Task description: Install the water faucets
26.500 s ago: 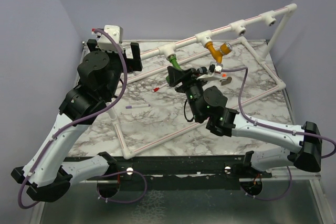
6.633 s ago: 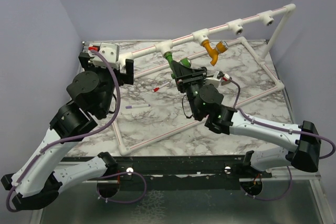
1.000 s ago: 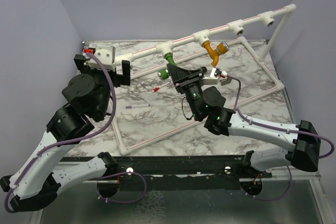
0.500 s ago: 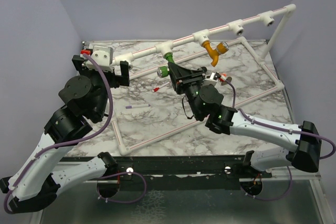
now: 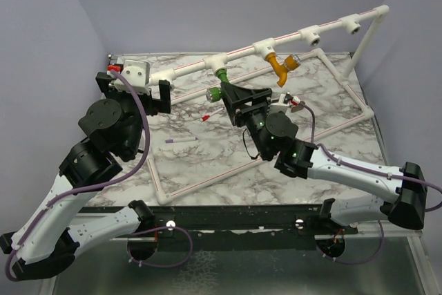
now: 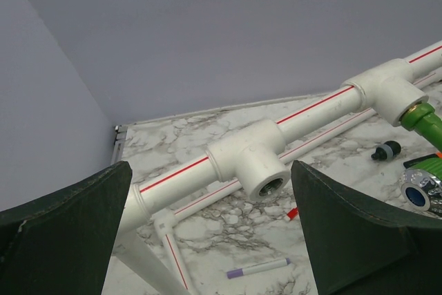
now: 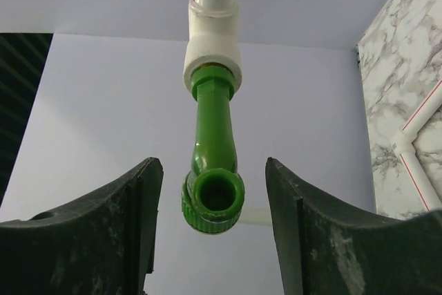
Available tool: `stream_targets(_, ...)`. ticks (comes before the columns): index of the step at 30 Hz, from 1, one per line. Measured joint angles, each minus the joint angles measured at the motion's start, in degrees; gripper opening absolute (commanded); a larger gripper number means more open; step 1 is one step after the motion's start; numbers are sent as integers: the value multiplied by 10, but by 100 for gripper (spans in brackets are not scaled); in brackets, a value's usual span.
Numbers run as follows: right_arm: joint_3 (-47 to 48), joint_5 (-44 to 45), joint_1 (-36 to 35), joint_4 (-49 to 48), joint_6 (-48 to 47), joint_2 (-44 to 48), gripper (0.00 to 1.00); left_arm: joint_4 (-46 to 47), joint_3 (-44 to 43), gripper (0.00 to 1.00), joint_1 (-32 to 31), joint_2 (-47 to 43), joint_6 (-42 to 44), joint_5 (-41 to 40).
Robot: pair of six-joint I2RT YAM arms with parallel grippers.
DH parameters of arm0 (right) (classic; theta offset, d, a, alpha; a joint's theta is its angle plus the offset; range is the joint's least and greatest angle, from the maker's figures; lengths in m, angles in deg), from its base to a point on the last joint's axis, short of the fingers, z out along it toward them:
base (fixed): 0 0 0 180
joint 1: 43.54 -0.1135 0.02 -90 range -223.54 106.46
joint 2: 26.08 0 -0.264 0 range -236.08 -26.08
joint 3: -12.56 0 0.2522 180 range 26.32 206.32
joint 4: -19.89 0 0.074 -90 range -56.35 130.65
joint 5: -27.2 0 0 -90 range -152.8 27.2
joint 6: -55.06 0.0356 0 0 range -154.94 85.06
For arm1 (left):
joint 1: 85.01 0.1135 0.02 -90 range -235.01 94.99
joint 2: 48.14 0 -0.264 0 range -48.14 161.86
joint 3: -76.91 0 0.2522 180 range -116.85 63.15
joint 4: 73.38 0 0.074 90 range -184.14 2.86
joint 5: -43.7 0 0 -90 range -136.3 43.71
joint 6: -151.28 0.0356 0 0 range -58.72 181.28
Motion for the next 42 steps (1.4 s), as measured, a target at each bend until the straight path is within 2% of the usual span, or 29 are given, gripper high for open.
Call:
stream_targets(11, -10, -4, 0, 78, -80, 94, 71, 0, 0, 99, 0, 8, 0, 0)
stream_targets(17, -1, 9, 0, 155, -184, 115, 71, 0, 0, 99, 0, 16, 0, -1)
stream_targets(21, -1, 13, 0, 158, -306, 135, 71, 0, 0, 99, 0, 19, 0, -1)
stream_targets(27, -3, -17, 0, 106, -538, 171, 71, 0, 0, 99, 0, 25, 1, -4)
stream_targets(34, 33, -91, 0, 112, -801, 168, 72, 0, 0, 99, 0, 32, 3, -10)
stream_targets(42, 61, -208, 0, 156, -1079, 169, 77, 0, 0, 99, 0, 33, 5, -14)
